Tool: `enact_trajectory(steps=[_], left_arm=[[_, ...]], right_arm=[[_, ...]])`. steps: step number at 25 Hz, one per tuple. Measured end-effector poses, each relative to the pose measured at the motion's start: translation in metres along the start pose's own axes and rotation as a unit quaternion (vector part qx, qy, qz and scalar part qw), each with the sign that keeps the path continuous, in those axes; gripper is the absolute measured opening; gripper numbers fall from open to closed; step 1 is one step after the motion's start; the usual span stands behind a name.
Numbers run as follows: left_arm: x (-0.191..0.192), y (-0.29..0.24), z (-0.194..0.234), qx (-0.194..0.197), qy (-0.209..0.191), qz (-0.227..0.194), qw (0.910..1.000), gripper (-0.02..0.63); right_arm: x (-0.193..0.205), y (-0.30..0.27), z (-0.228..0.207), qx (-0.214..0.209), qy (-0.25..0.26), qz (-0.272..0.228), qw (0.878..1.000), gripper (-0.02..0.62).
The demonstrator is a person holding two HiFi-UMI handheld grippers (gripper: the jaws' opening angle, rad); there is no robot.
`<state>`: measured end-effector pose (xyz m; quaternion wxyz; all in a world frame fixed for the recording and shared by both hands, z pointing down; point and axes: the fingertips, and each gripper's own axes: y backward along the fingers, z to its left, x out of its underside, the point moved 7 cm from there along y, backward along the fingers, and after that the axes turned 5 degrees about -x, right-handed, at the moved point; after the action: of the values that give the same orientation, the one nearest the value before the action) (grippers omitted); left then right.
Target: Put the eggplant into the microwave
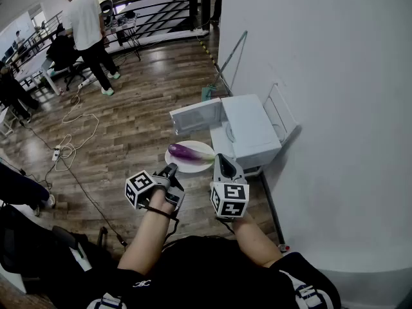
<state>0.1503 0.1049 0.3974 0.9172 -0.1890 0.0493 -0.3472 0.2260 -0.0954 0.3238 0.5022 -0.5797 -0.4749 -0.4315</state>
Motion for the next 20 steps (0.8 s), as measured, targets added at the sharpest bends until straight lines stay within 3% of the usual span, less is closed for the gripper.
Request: enact_trajectory(steps=[9,20], left_arm=[[-0.01,-0.008,0.011,0.005,-0.003,0.002,1.0,0.015],[-0.07,-0.002,0.015,0.014,-0.005,0.03,0.9994,0.015]], right_arm=[[0.009,-0.011,0.006,0.006,0.005,-0.011,1.0,0.009],[0.003,-0.044,0.063,0.025,0.025,-0.008,0.999,0.01]])
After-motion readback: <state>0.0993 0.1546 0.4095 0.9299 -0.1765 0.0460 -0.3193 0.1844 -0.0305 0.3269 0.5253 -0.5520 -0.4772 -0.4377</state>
